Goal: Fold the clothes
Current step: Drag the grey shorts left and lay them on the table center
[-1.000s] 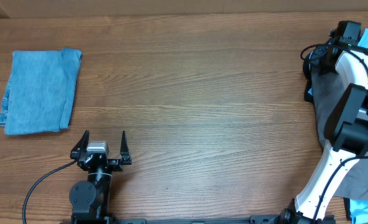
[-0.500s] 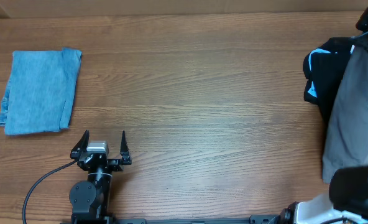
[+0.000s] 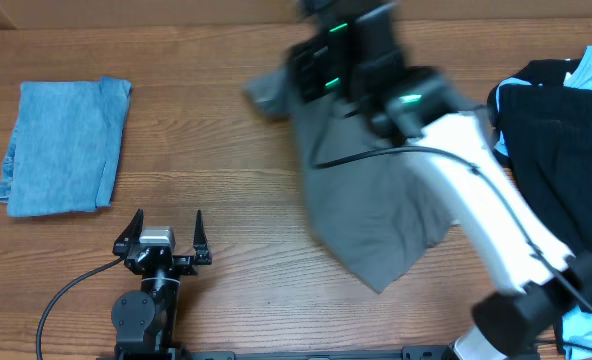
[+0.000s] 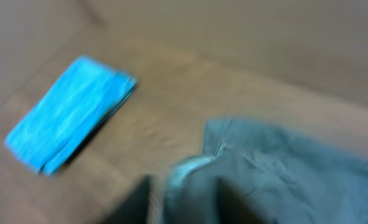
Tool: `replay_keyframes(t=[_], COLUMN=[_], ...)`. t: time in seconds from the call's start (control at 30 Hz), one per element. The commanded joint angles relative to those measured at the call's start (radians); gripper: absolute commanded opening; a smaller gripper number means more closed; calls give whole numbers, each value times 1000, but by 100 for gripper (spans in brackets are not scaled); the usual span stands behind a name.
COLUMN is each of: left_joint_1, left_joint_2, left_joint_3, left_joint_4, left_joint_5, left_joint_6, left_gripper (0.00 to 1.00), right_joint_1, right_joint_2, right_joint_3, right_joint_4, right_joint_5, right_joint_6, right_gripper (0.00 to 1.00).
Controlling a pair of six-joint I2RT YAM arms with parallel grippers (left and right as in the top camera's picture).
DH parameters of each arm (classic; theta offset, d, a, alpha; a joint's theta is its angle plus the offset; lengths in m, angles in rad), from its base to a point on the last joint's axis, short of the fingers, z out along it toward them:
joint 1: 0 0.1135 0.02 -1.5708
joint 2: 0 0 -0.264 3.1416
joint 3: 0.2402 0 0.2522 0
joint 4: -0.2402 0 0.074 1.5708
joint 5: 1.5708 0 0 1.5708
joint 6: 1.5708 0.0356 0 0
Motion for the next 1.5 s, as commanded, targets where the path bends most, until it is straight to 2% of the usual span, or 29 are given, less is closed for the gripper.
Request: replay_keyframes(t=[0.0,0.03,0.1,0.27,0.43,0.47,0.5,0.53,0.57,0.6,0.67,0.77,0.83,1.07,1.2,1.47], left_joint_1=[6,6,6,6,6,6,6,6,6,6,6,6,6,6,6,6], left_joint_2=[-7,-7,-7,-7,-7,-7,-7,-7,-7,-7,-7,-7,-7,-7,-7,-7], left_joint_3=[-3,-3,-3,-3,-3,-3,-3,-3,-3,-3,-3,-3,-3,-3,-3,-3], left_joint_4=[-1,-2,-1,-1,-1,-1,-1,-1,-1,-1,-1,-1,-2,-1,-1,-1], left_joint_5=[-13,-13,-13,-13,-13,-13,-13,-13,-13,-13,-13,-13,-13,-13,-13,-13], left_joint_6=[16,16,16,16,16,16,16,16,16,16,16,16,16,16,16,16], left_gripper=[100,100,100,100,100,100,100,100,100,100,100,100,100,100,100,100], right_joint_1=[71,86,87,18,-125,-161,-192,-223,-236,-241,-242,-249,-269,-449,-476,-478], right_joint_2=[5,-10,-45,-246,-422,-435,-439,-436,-431,-426,-422,-422,-422,-344,-232,-34], right_joint_3=[26,31,35,35,35,35,34,29,16,-3,-75,-213,-335,-692,-772,-776], right_joint_4=[7,5,-20,-225,-521,-594,-669,-761,-803,-831,-863,-812,-721,-421,-320,-266], right_joint_5=[-6,-6,-5,178,242,241,236,217,195,192,192,192,188,68,53,53], right_joint_6=[4,1,1,3,138,165,190,213,212,212,229,320,351,338,339,340], right_gripper=[72,84,91,91,92,88,80,68,61,45,4,4,4,4,4,4])
